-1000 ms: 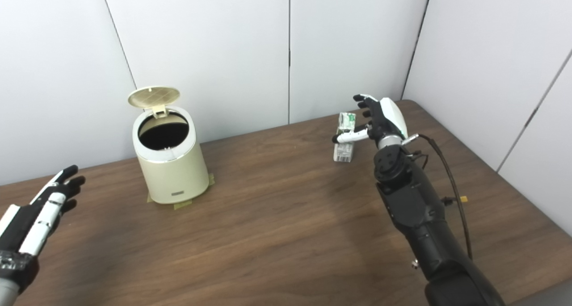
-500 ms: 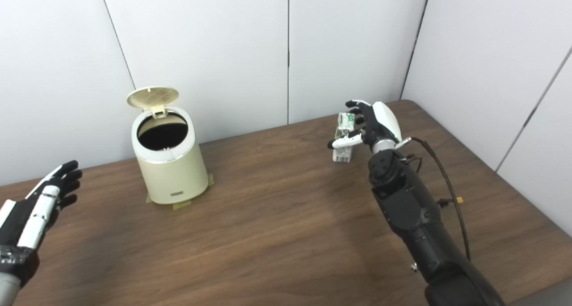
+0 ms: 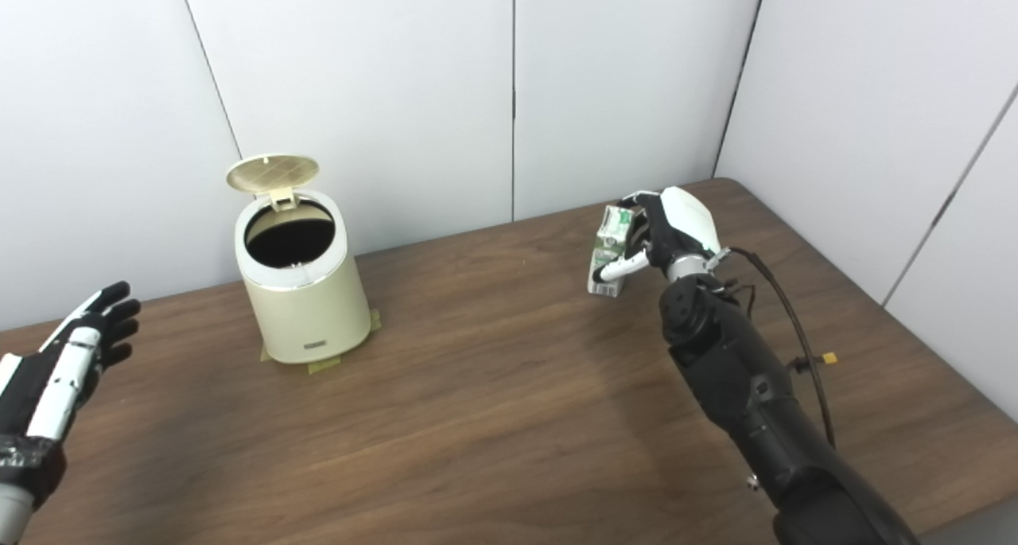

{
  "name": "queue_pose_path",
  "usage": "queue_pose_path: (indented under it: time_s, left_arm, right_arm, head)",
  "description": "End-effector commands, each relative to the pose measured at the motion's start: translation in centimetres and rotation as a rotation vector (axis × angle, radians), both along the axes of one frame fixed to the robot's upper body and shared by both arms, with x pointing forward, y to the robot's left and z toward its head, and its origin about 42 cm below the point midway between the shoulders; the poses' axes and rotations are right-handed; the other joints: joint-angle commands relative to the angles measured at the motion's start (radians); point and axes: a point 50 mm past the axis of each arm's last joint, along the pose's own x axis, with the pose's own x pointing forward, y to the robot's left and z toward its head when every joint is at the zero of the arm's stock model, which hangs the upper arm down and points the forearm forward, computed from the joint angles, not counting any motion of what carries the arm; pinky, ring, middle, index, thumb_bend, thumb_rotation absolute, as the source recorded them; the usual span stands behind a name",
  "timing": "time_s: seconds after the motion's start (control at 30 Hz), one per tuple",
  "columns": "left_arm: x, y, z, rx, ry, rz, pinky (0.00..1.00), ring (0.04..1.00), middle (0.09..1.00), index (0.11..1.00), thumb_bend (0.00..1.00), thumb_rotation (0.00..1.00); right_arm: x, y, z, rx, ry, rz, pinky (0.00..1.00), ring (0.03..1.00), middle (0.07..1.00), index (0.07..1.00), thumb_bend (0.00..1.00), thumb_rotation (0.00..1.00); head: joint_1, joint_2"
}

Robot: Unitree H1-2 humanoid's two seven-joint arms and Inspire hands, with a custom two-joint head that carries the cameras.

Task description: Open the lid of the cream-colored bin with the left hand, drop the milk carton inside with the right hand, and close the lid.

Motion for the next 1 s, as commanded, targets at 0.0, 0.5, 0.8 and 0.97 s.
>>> queue_pose_path:
  time_s: [0.0,0.5,0.8,0.97]
  left_arm:
    - [0.8,-0.4,1.9,0.007,-0.070,-0.001,0.91,0.923,0.915,0.939,0.23,0.93]
    - [0.3,-1.0,1.4,0.036,-0.058,-0.005,0.96,0.936,0.916,0.942,0.26,0.96]
    - [0.0,-2.3,0.1,0.043,-0.029,-0.007,0.92,0.923,0.905,0.929,0.28,0.90]
    - [-0.3,-3.0,-0.6,0.064,-0.026,-0.010,0.89,0.916,0.909,0.925,0.31,0.90]
  right_arm:
    - [0.7,-0.2,3.1,-0.045,-0.132,0.014,0.47,0.421,0.483,0.527,0.52,0.00]
    - [-0.4,1.8,3.5,-0.085,-0.442,-0.010,0.39,0.397,0.518,0.510,0.52,0.00]
    - [-1.6,6.7,7.5,-0.126,-0.655,0.194,0.30,0.404,0.511,0.505,0.50,0.00]
    - [-1.9,10.1,9.3,-0.150,-0.727,0.302,0.31,0.399,0.506,0.508,0.50,0.00]
  head:
    - [-0.001,0.000]
    - [0.063,-0.007]
    - [0.182,-0.021]
    - [0.232,-0.028]
